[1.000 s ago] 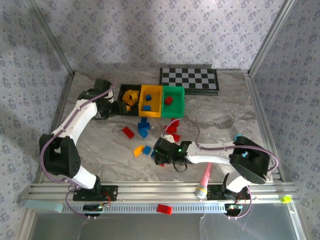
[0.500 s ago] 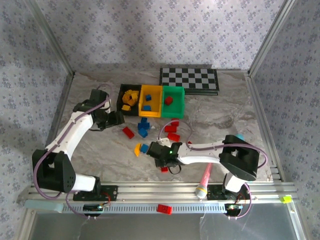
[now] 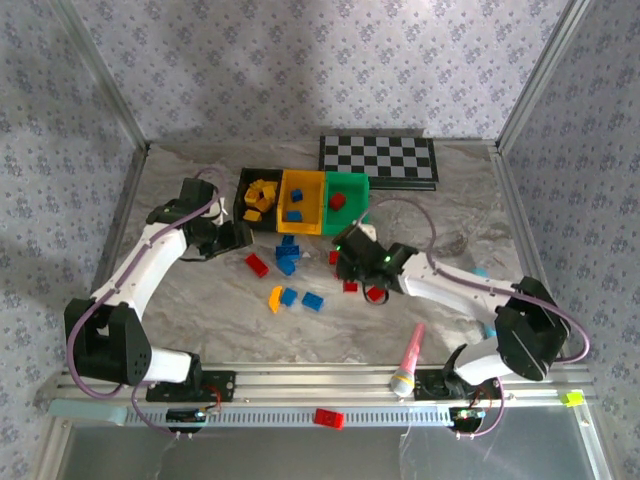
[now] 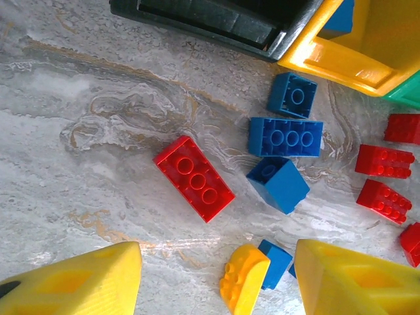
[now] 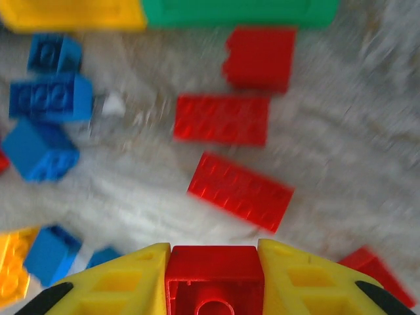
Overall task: Sort the legos into containers by color
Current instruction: Place the lego in the container, then pick up the lego from the center of the table.
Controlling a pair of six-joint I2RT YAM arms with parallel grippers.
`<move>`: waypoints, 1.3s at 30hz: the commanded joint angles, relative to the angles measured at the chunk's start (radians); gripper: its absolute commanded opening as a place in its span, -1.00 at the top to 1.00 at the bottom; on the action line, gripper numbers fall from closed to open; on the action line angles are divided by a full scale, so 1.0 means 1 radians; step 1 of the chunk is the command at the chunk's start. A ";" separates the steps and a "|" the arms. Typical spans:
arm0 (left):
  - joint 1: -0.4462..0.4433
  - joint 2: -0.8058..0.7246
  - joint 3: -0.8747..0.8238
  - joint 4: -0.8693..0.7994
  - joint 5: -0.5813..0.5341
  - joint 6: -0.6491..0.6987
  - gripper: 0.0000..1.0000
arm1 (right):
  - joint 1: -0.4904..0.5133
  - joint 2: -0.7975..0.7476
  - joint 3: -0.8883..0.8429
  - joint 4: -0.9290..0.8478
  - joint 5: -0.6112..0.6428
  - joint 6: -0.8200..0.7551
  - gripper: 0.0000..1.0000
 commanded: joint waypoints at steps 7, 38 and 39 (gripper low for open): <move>-0.032 -0.041 -0.070 0.005 0.023 -0.039 -0.25 | -0.257 0.213 0.348 0.078 -0.096 -0.241 0.30; -0.092 0.361 0.110 0.009 -0.066 -0.077 -0.53 | -0.144 -0.215 -0.077 -0.089 0.038 -0.173 -0.31; -0.095 0.385 0.129 0.004 -0.068 -0.073 -0.52 | -0.142 -0.240 -0.097 -0.097 0.040 -0.166 -0.31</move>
